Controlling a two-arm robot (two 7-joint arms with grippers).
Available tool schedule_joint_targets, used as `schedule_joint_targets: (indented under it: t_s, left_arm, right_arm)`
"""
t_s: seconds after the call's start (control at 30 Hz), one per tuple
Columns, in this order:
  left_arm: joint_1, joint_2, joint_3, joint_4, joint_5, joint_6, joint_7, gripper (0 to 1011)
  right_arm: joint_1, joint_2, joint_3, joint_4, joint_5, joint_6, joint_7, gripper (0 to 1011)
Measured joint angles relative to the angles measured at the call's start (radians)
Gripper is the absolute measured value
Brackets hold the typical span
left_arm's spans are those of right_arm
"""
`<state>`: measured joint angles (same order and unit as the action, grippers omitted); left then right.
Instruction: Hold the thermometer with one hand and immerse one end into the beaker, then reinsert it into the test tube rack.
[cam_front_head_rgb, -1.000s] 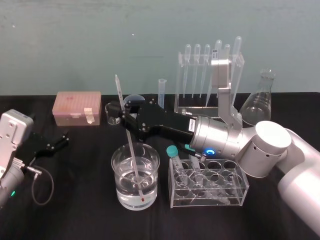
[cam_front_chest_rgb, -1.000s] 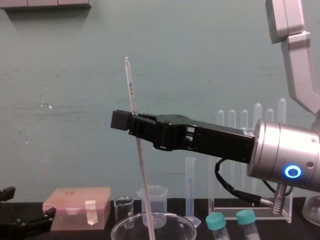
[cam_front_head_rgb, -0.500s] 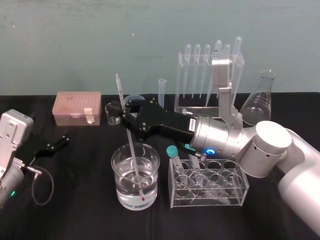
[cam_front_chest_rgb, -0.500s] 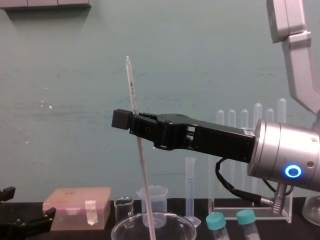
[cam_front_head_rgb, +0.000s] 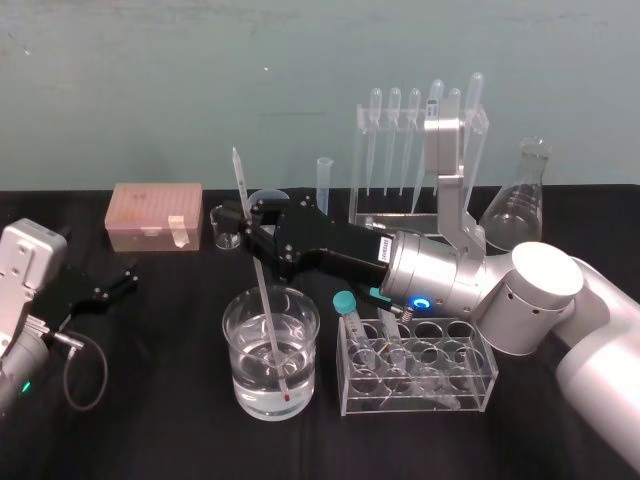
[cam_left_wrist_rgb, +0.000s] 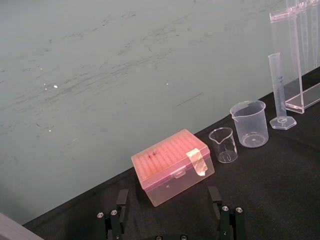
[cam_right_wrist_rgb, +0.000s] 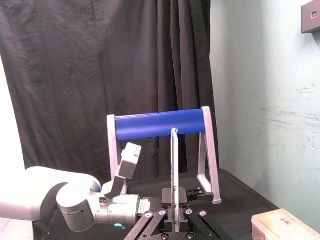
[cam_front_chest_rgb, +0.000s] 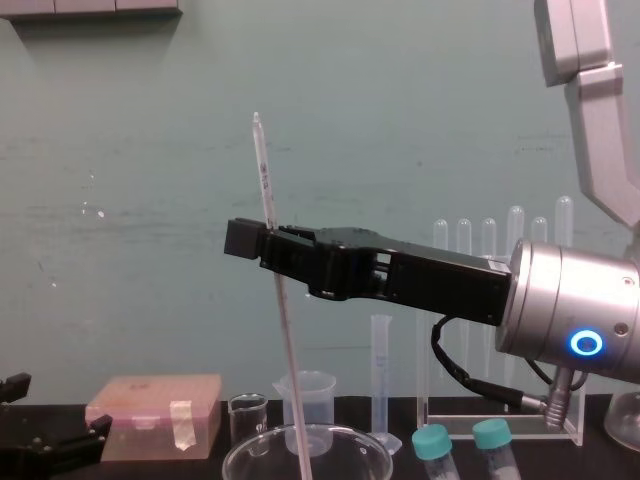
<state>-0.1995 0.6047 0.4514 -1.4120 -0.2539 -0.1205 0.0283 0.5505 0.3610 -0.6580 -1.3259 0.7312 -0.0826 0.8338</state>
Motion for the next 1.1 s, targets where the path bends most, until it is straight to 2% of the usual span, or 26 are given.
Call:
schedule_joint_targets:
  t_s: [1.1]
  left_arm:
    - [0.0,0.0,0.0,0.0,0.0,0.0,0.0,1008]
  right_arm:
    - [0.005,0.0,0.001,-0.001,0.002,0.006,-0.001,56]
